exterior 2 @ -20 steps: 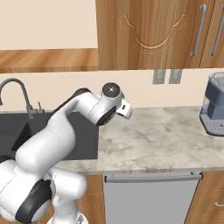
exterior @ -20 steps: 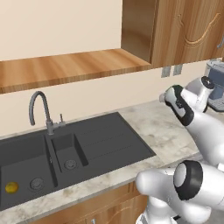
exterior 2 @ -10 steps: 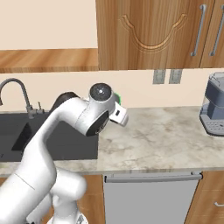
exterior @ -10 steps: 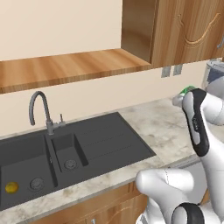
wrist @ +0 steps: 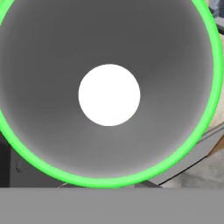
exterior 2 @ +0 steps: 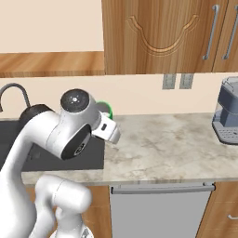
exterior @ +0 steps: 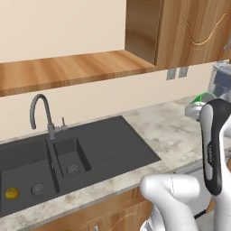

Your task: Clear the mugs and bowl far away from the sink.

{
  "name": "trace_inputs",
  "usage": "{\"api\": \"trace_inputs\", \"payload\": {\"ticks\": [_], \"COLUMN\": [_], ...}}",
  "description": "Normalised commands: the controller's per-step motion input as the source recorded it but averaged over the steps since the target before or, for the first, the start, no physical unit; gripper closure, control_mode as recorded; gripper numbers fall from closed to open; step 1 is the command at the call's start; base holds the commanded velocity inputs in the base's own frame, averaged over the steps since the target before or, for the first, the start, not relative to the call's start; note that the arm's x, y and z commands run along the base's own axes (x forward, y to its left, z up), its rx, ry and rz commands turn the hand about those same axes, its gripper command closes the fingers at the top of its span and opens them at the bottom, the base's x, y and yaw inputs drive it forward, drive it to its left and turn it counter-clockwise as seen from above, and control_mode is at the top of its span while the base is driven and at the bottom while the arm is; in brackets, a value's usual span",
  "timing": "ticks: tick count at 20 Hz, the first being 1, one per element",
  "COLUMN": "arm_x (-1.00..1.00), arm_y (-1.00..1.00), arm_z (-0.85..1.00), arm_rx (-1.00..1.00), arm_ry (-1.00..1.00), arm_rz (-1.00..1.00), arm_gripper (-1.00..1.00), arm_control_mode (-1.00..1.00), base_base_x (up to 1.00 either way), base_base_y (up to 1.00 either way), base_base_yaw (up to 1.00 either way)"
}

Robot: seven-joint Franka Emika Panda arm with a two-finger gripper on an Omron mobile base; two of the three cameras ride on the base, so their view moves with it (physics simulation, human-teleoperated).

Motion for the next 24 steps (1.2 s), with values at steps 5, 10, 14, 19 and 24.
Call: {"api": "trace_inputs", "payload": {"ticks": [5, 10, 14, 19, 24], "arm_x": [-0.65, -0.12, -0.27, 0.0, 0.0], "arm_y": [0.47, 0.07, 0.0, 0.0, 0.0], "arm_z": [0.42, 0.11, 0.0, 0.0, 0.0], "arm_rx": [-0.11, -0.11, -0.04, 0.0, 0.0], "arm_ry": [0.01, 0.05, 0.01, 0.0, 0.0], "arm_rz": [0.0, 0.0, 0.0, 0.0, 0.0], "arm_gripper": [1.0, 1.0, 1.0, 1.0, 1.0], "arm_control_mode": [-1.0, -1.0, 1.0, 1.0, 1.0], "base_base_x": [0.0, 0.0, -0.22, -0.81, -0.03], "base_base_y": [0.0, 0.0, 0.07, 0.16, 0.0], "base_base_yaw": [0.0, 0.0, -0.01, -0.2, -0.87]}}
